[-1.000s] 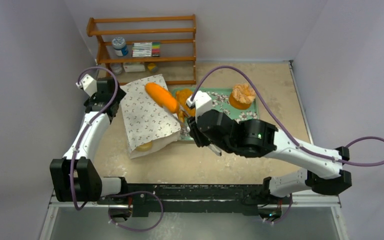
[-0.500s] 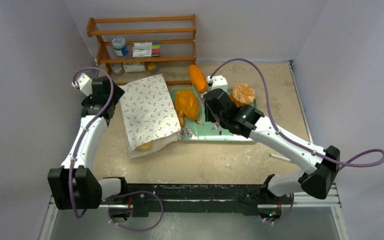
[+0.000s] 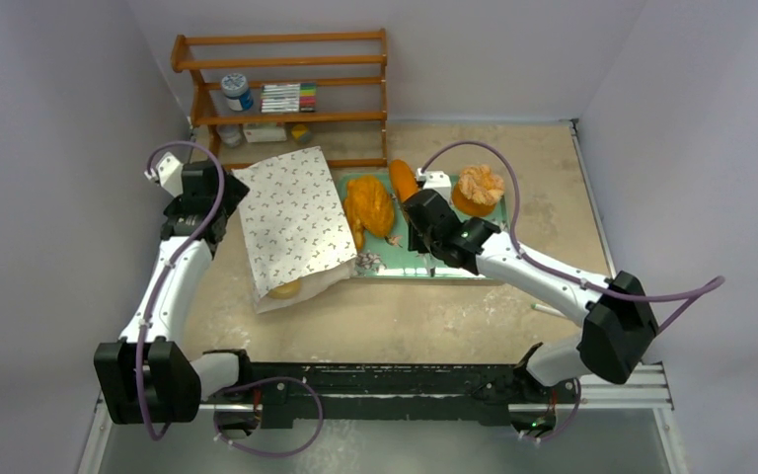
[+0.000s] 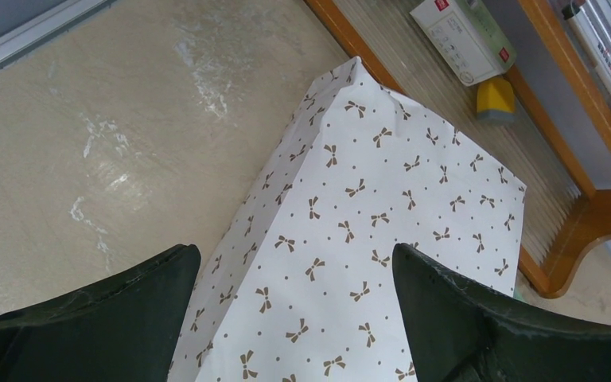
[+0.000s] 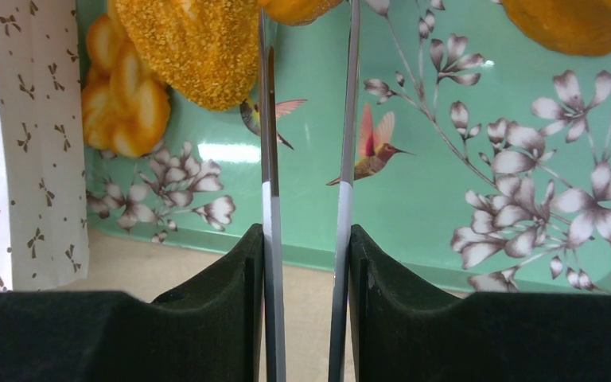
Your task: Take the fake bread out of the paper bag
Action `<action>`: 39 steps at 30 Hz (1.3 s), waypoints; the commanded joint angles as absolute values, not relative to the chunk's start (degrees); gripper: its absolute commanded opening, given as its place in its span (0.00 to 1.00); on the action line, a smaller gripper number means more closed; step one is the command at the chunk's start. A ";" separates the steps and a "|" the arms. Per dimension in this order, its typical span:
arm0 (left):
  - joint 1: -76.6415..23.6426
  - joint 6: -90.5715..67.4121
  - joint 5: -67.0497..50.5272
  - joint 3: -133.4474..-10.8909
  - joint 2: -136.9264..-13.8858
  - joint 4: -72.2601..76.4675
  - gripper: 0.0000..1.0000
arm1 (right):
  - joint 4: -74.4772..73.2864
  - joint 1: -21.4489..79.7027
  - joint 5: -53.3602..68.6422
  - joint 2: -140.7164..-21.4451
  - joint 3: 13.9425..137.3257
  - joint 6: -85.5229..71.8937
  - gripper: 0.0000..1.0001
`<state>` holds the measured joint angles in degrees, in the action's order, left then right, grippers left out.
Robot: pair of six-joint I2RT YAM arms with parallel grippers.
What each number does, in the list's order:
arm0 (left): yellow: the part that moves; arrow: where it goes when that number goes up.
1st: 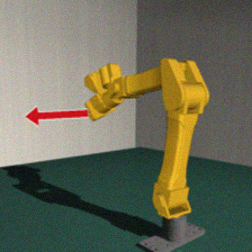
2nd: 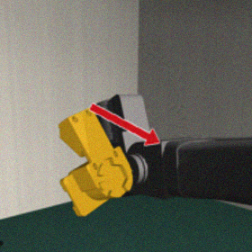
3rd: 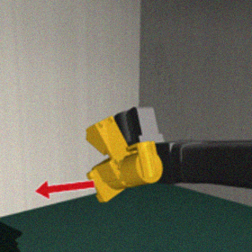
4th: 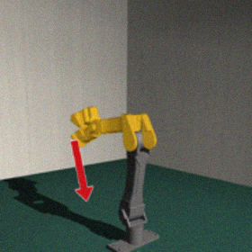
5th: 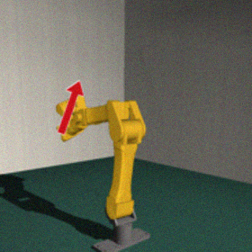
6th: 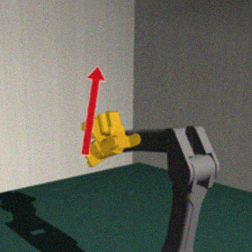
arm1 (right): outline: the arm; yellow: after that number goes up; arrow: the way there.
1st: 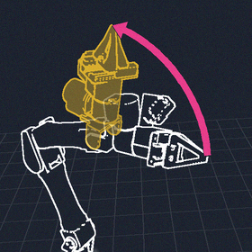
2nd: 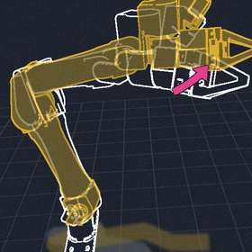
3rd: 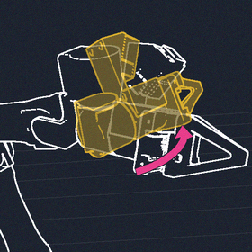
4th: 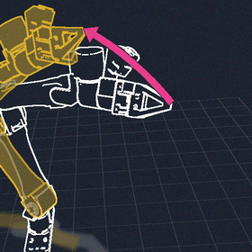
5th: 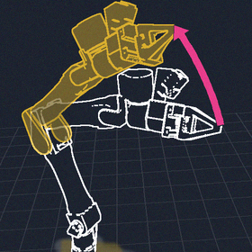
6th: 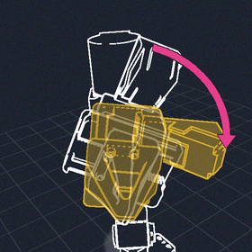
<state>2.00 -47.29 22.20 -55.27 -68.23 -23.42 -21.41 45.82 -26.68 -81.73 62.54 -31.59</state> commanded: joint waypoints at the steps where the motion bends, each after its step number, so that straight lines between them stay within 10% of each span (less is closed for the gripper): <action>1: 2.55 -46.36 20.26 -54.09 -65.37 -21.67 0.93 | -14.30 45.82 -25.55 -81.77 61.62 -34.33 0.00; 8: 2.55 -45.73 19.19 -53.89 -64.11 -22.12 0.93 | -12.19 45.84 -22.82 -83.57 57.52 -39.23 0.02; 17: 2.55 -46.43 17.52 -54.03 -63.10 -21.97 0.93 | -11.04 45.88 -18.74 -83.23 53.26 -42.97 0.49; 39: 2.55 -47.19 16.97 -53.26 -63.00 -21.46 0.93 | -12.33 46.01 -16.11 -76.51 47.97 -45.02 0.53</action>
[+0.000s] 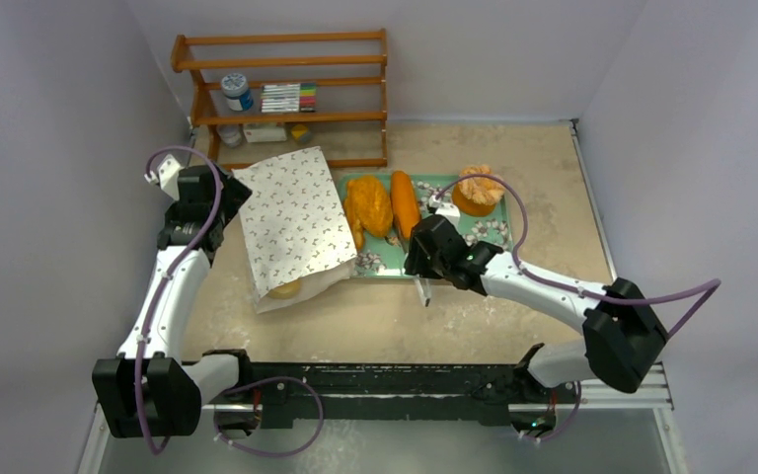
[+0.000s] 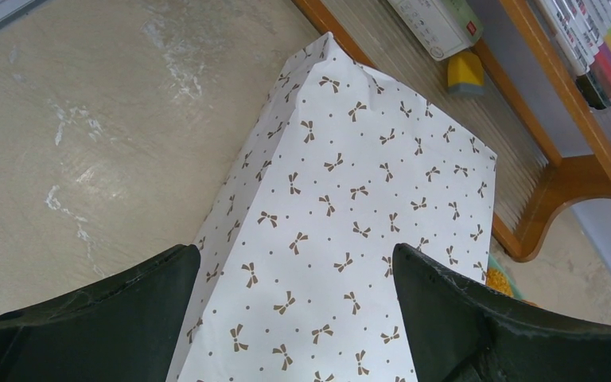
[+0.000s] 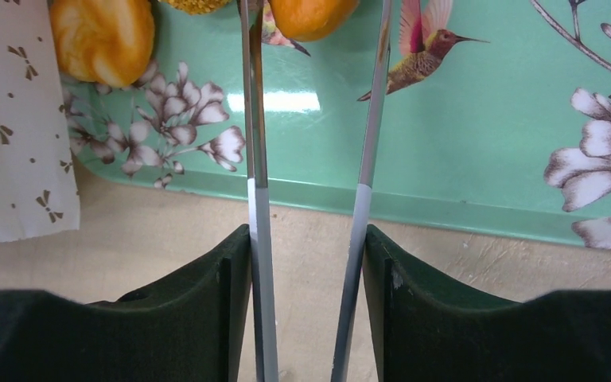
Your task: Take the fake bread out of the paper bag
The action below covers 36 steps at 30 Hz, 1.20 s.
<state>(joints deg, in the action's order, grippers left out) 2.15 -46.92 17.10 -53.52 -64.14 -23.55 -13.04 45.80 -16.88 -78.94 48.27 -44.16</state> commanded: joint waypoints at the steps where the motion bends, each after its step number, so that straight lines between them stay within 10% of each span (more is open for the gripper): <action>1: 2.57 -47.20 16.96 -53.22 -63.14 -21.45 0.93 | -12.34 45.97 -16.07 -76.44 47.85 -44.93 0.54; 36: 2.56 -46.48 17.10 -50.55 -62.82 -19.69 0.93 | -15.04 52.47 -23.11 -75.92 43.98 -54.75 0.57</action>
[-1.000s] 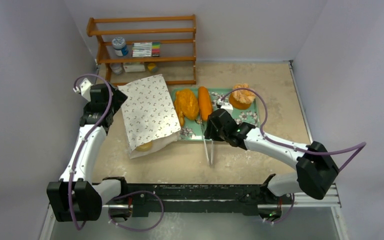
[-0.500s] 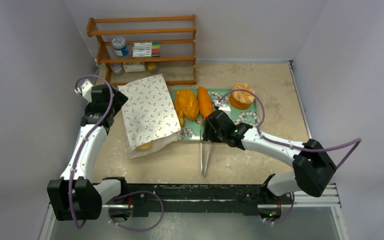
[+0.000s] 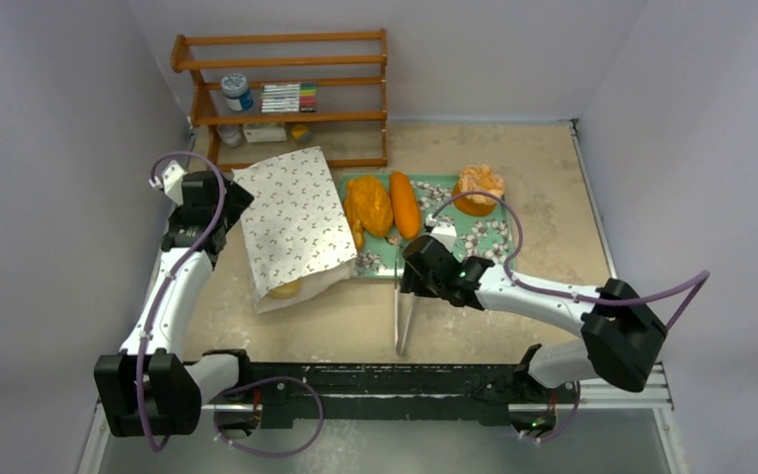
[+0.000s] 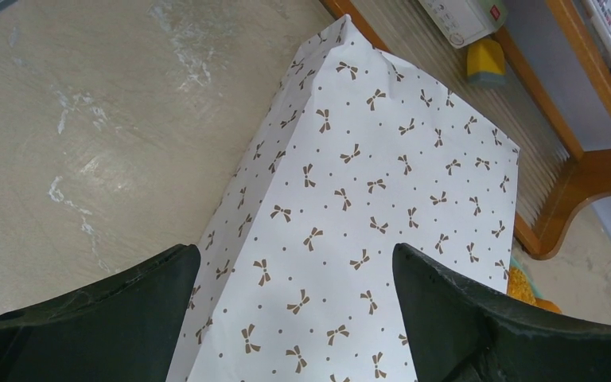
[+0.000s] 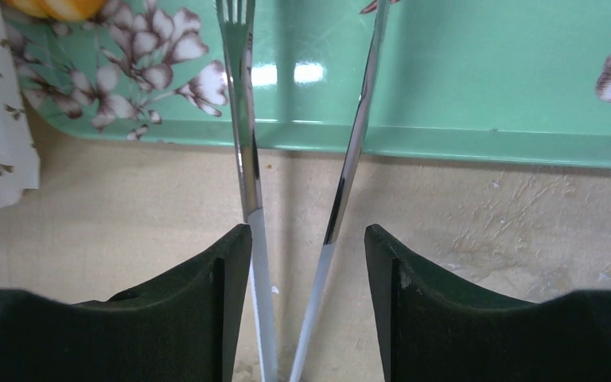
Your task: Take the fake bread out of the paper bag
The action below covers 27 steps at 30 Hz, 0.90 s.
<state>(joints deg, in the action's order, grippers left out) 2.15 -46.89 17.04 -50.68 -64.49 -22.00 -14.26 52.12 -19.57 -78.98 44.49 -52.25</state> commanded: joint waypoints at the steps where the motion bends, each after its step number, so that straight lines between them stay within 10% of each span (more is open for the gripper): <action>1: 2.56 -46.49 17.03 -50.54 -62.76 -19.73 0.93 | -14.93 52.47 -23.13 -75.90 43.61 -54.82 0.57; 11: 2.55 -46.17 16.53 -51.51 -61.48 -20.54 0.93 | -11.01 52.47 -19.99 -83.48 41.79 -55.96 0.51; 19: 2.47 -44.82 12.65 -52.32 -61.14 -19.82 0.92 | -9.10 53.04 -19.97 -83.05 42.69 -54.09 0.00; 27: -0.33 -43.71 5.73 -55.82 -60.63 -19.92 0.89 | -18.16 59.22 -25.36 -76.92 51.06 -52.60 0.00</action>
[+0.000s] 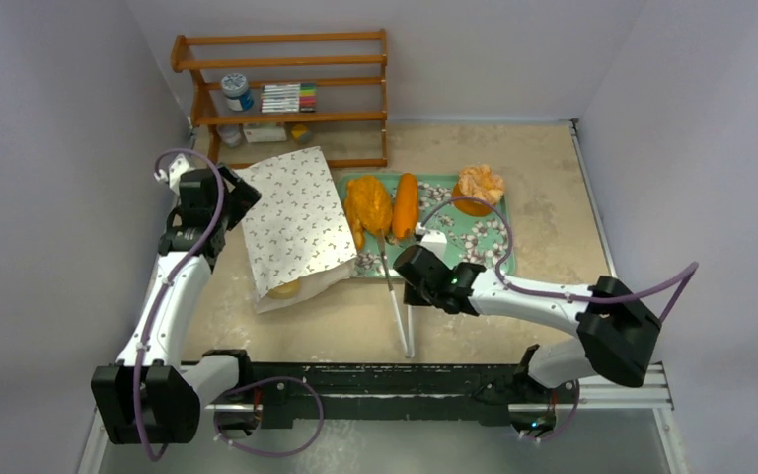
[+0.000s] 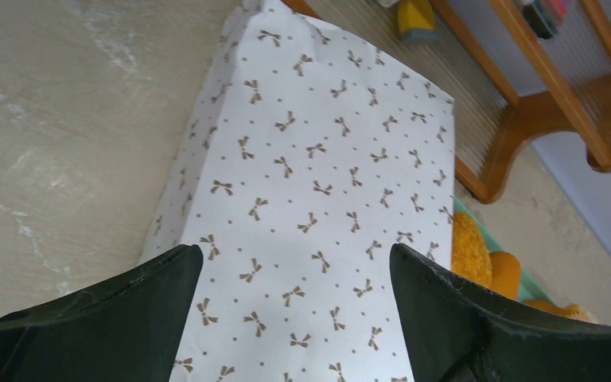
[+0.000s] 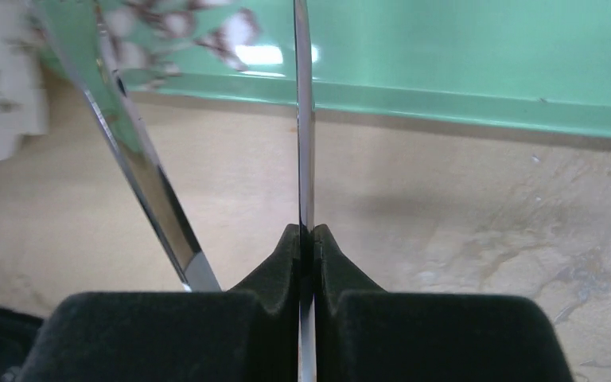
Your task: Take the fake bread out of the paper bag
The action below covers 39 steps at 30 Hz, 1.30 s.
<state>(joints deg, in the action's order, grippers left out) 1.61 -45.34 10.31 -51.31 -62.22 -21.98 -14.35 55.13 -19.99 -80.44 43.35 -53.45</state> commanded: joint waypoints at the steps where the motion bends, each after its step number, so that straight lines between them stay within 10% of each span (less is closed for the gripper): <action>1: -1.32 -43.42 5.18 -56.86 -60.64 -20.36 0.89 | -19.44 60.31 -26.27 -77.17 52.70 -52.51 0.00; 39: -15.54 -38.21 0.78 -66.88 -69.60 -30.78 0.77 | -26.82 65.13 -40.71 -104.56 96.17 -30.31 0.00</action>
<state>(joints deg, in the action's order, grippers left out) -15.18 -40.53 0.01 -67.83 -71.22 -30.94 -27.75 65.45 -36.16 -104.84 91.66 -32.40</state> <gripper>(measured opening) 0.777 0.026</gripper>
